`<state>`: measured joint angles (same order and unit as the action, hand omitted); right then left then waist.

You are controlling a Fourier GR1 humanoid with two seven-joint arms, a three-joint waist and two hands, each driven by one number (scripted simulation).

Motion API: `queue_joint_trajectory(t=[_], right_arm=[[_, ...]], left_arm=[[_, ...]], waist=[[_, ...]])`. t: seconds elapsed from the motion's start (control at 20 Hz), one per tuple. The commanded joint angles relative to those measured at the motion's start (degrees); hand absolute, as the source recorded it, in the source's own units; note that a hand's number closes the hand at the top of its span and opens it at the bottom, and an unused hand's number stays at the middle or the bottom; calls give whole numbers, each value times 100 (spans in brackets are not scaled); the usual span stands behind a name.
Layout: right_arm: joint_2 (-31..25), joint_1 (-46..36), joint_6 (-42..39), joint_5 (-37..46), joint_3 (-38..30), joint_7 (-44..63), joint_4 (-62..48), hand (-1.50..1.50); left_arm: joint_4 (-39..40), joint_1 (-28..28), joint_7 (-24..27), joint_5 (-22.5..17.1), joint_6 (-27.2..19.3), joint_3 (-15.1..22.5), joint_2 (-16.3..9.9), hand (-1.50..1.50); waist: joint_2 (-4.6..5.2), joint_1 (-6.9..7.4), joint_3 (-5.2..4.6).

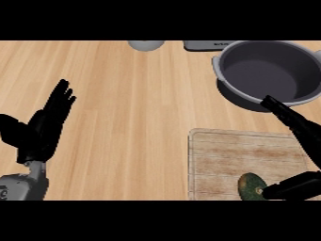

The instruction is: Pick the squash from the cutting board and place it in the pot

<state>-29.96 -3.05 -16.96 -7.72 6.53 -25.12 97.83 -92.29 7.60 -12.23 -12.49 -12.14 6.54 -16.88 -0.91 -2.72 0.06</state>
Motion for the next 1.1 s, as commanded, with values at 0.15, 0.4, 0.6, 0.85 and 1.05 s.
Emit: queue_joint_trajectory(t=[0.15,0.4,0.6,0.85,1.05], right_arm=[[-1137,1767,14,1139,-843,-1700,1107,-150],[-1987,2398,-272,1377,-1766,-1465,1605,-150],[-2285,2827,-550,1629,-2295,-1023,2129,-150],[-2219,3207,-908,1901,-2297,375,3233,-150],[-2069,3168,-1318,2037,-2195,1068,3421,-150]], left_arm=[[-203,-206,-224,-30,-90,33,106,0],[-283,-23,-262,117,-258,172,325,0],[-432,-144,-368,42,-120,81,207,0],[-199,-45,-253,-74,56,22,308,0],[-368,108,-608,130,-59,99,314,0]], waist=[[16,-51,-4],[44,2,-13],[56,107,-13],[81,154,-18],[93,236,-11]])
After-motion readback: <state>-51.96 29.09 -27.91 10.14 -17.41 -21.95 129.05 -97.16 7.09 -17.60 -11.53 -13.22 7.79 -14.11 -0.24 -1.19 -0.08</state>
